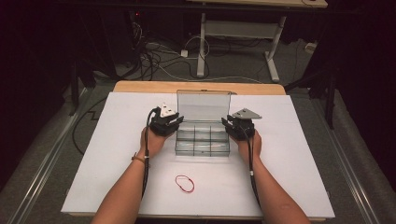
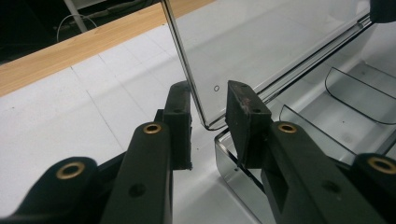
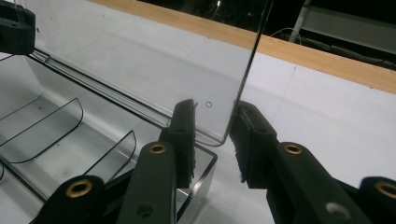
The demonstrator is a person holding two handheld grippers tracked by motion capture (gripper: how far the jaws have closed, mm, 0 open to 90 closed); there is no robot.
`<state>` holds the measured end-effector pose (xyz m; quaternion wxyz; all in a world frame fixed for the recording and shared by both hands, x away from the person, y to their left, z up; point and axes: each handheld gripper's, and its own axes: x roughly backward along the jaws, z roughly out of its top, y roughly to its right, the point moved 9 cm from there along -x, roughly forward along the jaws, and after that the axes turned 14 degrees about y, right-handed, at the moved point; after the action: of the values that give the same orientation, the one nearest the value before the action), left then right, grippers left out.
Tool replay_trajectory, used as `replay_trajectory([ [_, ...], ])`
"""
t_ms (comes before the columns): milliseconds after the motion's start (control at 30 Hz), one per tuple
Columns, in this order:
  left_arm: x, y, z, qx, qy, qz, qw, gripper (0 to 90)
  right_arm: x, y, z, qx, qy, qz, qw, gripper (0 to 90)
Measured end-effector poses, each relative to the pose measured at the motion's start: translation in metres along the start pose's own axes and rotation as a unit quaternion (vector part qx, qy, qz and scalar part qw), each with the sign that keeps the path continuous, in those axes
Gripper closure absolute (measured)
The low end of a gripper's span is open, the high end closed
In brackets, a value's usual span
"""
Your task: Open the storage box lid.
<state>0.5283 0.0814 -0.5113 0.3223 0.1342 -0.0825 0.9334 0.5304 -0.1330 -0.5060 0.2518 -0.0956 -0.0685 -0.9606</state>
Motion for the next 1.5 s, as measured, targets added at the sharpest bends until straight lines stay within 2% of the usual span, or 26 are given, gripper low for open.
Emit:
replay_trajectory([
  [267,0.000,0.000,-0.001,0.005,0.004,-0.005,1.0000,68.8,0.000,-0.001,0.001,0.012,0.001,-0.004,0.9999,67.3],
  [333,0.000,0.000,-0.002,0.003,0.002,-0.005,1.0000,67.6,0.000,-0.001,0.000,0.009,0.002,-0.007,0.9999,64.2],
  [533,0.000,0.000,-0.002,0.007,0.003,-0.006,0.9999,67.1,0.000,-0.002,0.000,0.010,0.001,-0.004,0.9999,63.6],
  [667,0.000,0.000,-0.002,0.009,0.004,-0.006,0.9999,67.1,0.000,-0.004,-0.003,0.013,-0.011,0.001,0.9999,60.1],
  [767,0.000,0.000,-0.002,0.008,0.004,-0.006,0.9999,67.1,0.000,-0.005,-0.006,0.009,-0.015,0.003,0.9998,60.3],
  [1067,0.001,-0.001,-0.003,0.010,0.009,-0.002,0.9999,67.1,0.001,-0.006,-0.011,0.020,-0.021,0.000,0.9996,60.3],
  [1233,0.002,-0.002,-0.004,0.008,0.010,-0.001,0.9999,67.4,0.002,-0.005,-0.011,0.018,-0.022,-0.005,0.9996,60.0],
  [1300,0.002,-0.001,-0.004,0.008,0.010,-0.003,0.9999,67.4,0.002,-0.006,-0.011,0.017,-0.020,0.000,0.9997,61.3],
  [1400,0.003,0.000,-0.003,-0.002,0.005,-0.001,1.0000,67.4,0.002,-0.007,-0.011,0.026,-0.022,0.001,0.9994,60.1],
  [1500,0.007,0.000,-0.003,-0.017,0.001,0.000,0.9998,67.3,0.005,-0.007,-0.009,0.021,-0.018,0.003,0.9996,58.8],
])
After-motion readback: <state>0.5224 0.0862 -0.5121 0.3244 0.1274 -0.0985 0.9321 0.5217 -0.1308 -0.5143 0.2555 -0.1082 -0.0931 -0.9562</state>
